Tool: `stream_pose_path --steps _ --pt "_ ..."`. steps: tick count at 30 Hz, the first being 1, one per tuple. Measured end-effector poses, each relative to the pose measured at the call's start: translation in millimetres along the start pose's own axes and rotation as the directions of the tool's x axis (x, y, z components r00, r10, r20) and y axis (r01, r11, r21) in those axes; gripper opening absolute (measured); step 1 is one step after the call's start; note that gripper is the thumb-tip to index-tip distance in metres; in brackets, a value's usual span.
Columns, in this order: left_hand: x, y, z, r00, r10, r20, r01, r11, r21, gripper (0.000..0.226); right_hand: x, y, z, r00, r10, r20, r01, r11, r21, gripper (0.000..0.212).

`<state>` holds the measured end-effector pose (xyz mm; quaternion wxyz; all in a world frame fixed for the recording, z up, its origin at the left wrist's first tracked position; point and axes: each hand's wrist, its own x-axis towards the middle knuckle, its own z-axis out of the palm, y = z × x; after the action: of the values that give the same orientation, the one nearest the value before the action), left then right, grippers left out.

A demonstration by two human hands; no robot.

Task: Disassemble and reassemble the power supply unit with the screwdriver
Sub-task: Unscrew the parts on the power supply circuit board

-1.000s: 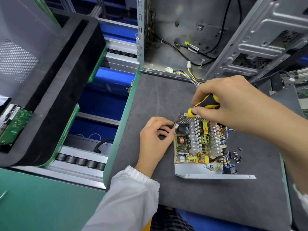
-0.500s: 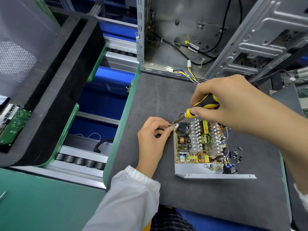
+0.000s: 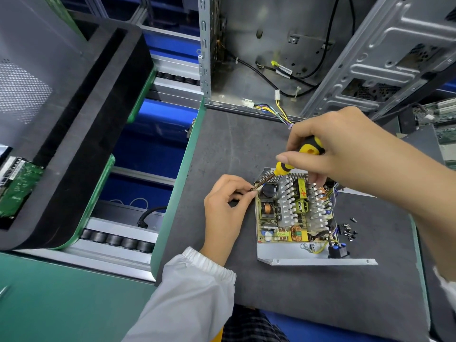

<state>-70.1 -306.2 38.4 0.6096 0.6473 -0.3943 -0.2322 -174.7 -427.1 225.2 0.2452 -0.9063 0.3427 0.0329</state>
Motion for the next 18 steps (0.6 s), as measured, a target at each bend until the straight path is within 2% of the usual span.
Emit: stream_pose_path --steps 8,12,18 --pt "0.0 1.0 -2.8 0.998 -0.059 -0.019 0.056 0.993 -0.107 0.014 -0.2 -0.3 0.6 0.998 0.042 -0.052 -0.040 0.998 0.053 0.030" --pt "0.9 1.0 -4.1 0.997 -0.065 -0.030 0.060 0.988 -0.140 0.024 -0.1 0.5 -2.8 1.000 0.018 -0.017 -0.017 0.998 0.056 0.024" --pt "0.4 -0.6 -3.6 0.997 -0.064 -0.032 0.059 0.989 -0.138 0.026 -0.8 4.2 -8.5 0.998 -0.032 0.062 0.030 0.998 0.047 0.012"
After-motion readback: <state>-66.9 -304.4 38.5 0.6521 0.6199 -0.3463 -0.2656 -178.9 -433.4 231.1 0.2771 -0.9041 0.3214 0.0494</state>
